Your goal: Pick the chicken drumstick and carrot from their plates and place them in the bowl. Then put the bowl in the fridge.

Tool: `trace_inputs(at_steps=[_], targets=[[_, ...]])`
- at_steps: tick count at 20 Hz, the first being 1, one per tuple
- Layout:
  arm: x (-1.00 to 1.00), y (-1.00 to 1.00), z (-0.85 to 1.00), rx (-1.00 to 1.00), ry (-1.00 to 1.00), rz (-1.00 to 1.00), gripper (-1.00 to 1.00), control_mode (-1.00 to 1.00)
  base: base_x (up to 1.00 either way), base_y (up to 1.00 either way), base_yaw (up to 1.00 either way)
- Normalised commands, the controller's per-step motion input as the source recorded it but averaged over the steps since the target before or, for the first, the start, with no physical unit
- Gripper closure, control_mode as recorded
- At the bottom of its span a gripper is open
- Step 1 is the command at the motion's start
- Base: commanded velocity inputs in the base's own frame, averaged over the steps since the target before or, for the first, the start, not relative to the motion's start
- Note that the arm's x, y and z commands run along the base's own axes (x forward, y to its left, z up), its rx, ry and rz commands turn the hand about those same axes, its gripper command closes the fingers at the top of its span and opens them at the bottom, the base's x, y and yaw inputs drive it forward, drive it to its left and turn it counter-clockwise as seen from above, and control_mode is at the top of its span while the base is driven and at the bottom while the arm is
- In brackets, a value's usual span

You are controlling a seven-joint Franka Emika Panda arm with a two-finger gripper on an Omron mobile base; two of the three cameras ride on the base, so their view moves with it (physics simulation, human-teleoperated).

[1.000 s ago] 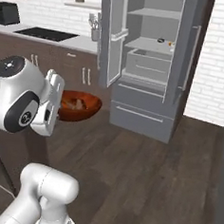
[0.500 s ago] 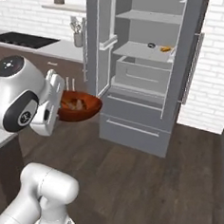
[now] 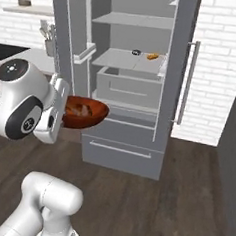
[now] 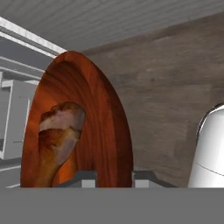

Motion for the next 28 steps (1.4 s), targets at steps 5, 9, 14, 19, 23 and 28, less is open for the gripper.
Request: trace_inputs(at_steps=[5, 9, 14, 19, 23, 28], targets=[[0.0, 0.0, 0.0, 0.0, 0.0, 0.0, 1.0, 1.0, 1.0, 0.48, 0.0], [0.0, 0.0, 0.0, 0.0, 0.0, 0.0, 1.0, 1.0, 0.85, -0.2, -0.12], [0.0, 0.0, 0.0, 0.0, 0.0, 0.0, 1.0, 1.0, 0.56, -0.43, -0.03], [0.0, 0.0, 0.0, 0.0, 0.0, 0.0, 1.0, 1.0, 0.64, -0.18, 0.0], [0.0, 0.0, 0.0, 0.0, 0.0, 0.0, 1.0, 1.0, 0.79, -0.05, 0.0], [0.0, 0.0, 0.0, 0.0, 0.0, 0.0, 1.0, 1.0, 0.75, -0.12, 0.0]])
